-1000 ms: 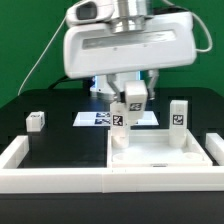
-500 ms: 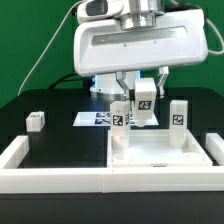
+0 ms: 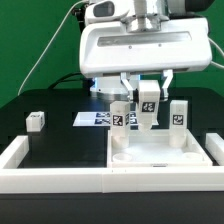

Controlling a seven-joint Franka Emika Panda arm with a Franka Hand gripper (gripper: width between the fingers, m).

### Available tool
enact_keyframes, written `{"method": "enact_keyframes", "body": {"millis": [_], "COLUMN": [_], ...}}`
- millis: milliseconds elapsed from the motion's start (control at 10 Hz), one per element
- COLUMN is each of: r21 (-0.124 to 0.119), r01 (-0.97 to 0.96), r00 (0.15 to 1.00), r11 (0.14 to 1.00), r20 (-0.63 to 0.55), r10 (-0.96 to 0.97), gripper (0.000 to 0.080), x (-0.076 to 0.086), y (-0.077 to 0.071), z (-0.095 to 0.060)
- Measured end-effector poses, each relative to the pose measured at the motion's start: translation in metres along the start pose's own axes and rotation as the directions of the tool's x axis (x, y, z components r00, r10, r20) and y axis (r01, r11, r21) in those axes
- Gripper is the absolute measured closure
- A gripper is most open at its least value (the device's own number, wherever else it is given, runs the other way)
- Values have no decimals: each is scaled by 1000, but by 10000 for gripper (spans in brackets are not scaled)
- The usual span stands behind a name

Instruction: Assemble square table

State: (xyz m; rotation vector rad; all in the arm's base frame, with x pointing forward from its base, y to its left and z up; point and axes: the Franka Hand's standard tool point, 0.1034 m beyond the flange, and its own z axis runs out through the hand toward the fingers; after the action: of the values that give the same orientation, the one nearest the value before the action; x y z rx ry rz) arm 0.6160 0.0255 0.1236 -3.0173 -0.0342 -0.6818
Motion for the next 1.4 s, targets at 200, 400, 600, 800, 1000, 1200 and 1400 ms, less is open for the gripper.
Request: {"method": "enact_keyframes", "body": {"millis": [200,400,600,800,1000,1200,1400], "r21": [10,18,17,17,16,18,-5], "r01": [-16,-34,-37,-37,-34,-31,-29], "r00": [1000,997,997,997,996,993,979], "r11": [1000,999,999,999,999,999,1000], "r20": [-26,-70,-67,-66,-78,-117,-200], "r10": [16,36,39,38,35,33,27], "gripper": [509,509,509,509,509,509,509], "x": [6,8,7,7,2,5,10], "y": [-15,-34,-32,-32,-36,-46,-44], "z": [10,22,22,22,24,27,26]}}
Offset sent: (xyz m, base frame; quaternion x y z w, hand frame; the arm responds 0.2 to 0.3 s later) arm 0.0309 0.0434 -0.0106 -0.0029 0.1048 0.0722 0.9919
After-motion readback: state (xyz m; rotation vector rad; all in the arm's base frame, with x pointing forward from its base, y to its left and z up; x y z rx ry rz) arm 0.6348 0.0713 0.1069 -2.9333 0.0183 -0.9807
